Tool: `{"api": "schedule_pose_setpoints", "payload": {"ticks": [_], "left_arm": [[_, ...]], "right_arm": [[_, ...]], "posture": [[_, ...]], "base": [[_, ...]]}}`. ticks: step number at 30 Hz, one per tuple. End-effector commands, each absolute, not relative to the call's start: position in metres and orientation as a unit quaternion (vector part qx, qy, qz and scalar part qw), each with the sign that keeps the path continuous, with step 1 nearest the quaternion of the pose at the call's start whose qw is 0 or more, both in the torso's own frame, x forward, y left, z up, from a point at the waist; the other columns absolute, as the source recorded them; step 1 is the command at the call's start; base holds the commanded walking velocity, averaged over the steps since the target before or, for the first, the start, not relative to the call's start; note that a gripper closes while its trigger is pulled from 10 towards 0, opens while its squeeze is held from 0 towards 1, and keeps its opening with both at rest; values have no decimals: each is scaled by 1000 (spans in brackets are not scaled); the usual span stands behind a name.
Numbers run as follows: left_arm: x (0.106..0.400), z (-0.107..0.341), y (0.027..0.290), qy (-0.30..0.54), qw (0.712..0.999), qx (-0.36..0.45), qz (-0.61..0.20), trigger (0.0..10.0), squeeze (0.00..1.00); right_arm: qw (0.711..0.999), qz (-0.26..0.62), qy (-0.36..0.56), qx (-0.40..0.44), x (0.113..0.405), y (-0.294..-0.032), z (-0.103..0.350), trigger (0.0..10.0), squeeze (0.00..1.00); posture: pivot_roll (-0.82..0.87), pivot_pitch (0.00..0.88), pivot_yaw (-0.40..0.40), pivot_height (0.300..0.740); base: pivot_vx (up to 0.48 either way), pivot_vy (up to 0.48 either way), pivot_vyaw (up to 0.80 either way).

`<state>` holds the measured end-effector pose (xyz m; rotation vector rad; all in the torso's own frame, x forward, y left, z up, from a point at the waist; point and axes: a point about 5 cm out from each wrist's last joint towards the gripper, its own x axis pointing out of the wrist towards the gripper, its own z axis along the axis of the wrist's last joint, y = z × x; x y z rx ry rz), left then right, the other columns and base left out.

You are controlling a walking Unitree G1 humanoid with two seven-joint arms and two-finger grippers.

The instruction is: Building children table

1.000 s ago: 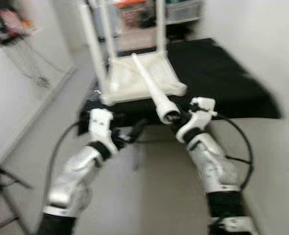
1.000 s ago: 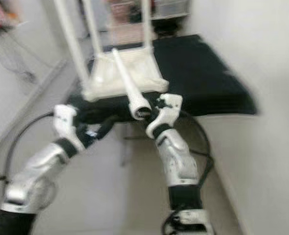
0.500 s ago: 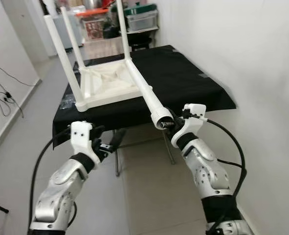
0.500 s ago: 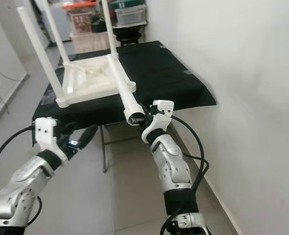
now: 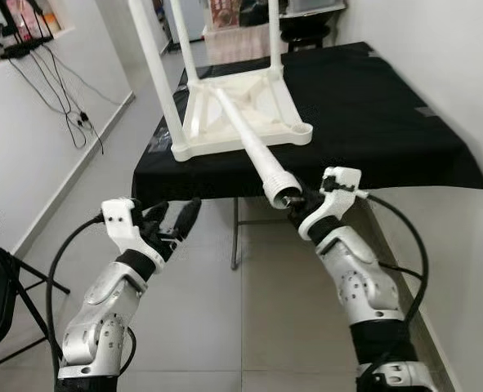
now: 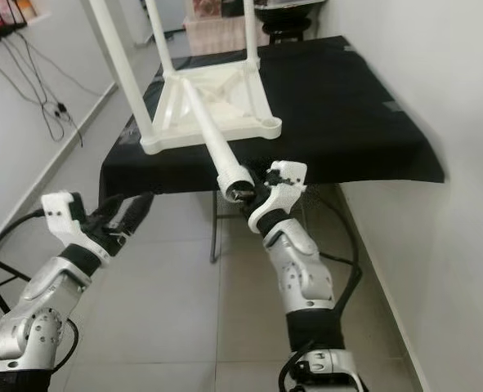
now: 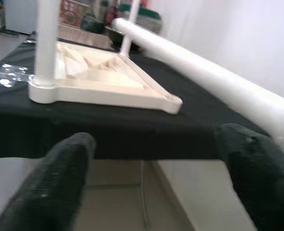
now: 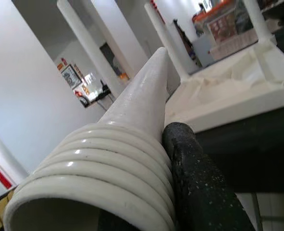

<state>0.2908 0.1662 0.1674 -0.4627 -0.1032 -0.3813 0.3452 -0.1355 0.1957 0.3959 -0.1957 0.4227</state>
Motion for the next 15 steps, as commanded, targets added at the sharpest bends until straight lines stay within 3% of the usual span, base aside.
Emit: {"api": "schedule_pose_setpoints", "payload": {"ticks": [1,11,15], "left_arm": [[291,169,171,-53,951,-243,-184,10000,1000],[296,191,179,-95,913,-350,-186,10000,1000],[294,214,175,-120,854,-452,-230,10000,1000]], "right_arm": [[945,217,-134,202,345,-136,210,10000,0],[931,251,-191,181,341,-153,234,10000,0],[913,298,-225,163,335,-160,249,10000,0]], "posture": [[-159,24,99,740],[-153,22,98,740],[-150,20,98,740]], "base": [[0,0,0],[0,0,0],[0,0,0]]}}
